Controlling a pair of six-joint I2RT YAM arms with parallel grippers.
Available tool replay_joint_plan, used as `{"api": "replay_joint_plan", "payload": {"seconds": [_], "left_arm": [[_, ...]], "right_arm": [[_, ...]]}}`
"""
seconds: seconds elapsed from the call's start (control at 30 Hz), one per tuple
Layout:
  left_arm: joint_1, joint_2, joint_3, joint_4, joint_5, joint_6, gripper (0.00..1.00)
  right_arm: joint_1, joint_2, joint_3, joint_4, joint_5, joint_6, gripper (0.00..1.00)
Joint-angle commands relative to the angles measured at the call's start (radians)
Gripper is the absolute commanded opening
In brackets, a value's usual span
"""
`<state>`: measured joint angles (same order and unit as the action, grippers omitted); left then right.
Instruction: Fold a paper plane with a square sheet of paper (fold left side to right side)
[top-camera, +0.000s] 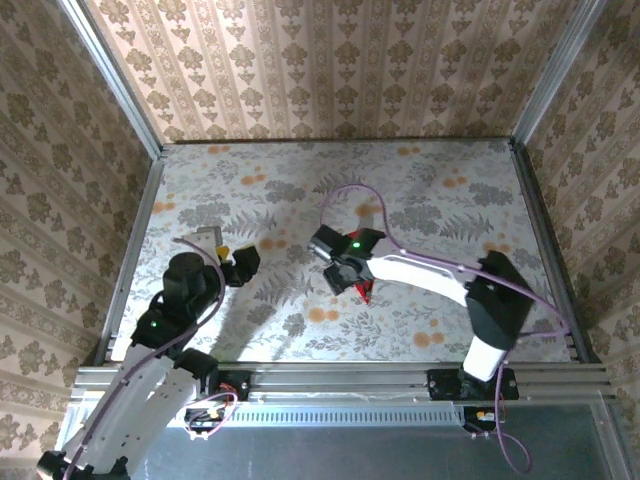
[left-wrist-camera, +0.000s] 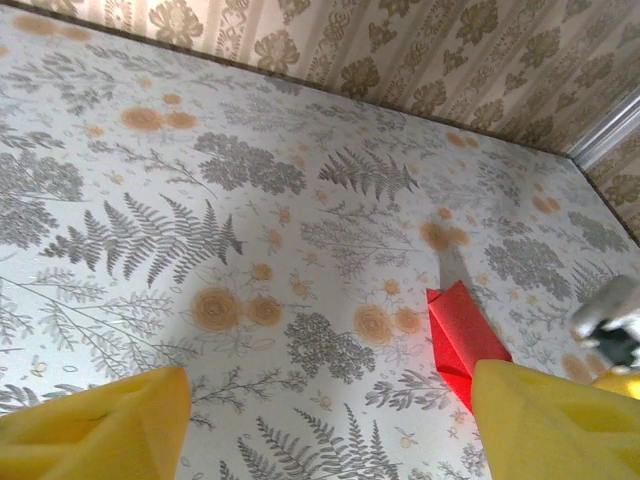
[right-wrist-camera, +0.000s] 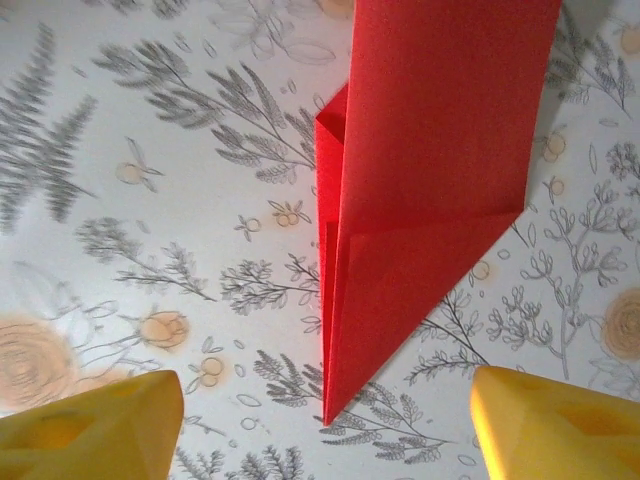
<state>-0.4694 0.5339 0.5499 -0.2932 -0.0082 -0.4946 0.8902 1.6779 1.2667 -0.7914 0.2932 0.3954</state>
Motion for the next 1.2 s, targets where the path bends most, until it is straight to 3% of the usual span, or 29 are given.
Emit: {"api": "replay_joint_plan", "payload": {"seconds": [0.0,0.3,0.6,0.97,1.17], "left_arm": [[0.008,0.04,0.009,0.065,0.079,-0.04,0.75],[0.008,0.211,-0.01,0.164,0.189,-0.091,0.73],[-0.006,0.401,-0.019,0.295,0.277,-0.164,0.69],[-0.188,0.778,0.128,0.434,0.265,-0.185,0.67],[-0.232,0.977,0.229,0.516,0.281,-0.21,0.65]], "right_arm": [[-0.046,-0.144,-0.109,0.15,-0.132,0.016,0.8],[-0.353,-0.56,-0.526,0.497,-0.405,0.156,0.93],[-0.575,-0.667,-0.744,0.652,-0.589,0.27,0.98],[-0.667,-0.694,-0.84,0.704,-0.633,0.297,1.0],[-0.696,-0.732,-0.874,0.704,-0.648,0.298,1.0]]}}
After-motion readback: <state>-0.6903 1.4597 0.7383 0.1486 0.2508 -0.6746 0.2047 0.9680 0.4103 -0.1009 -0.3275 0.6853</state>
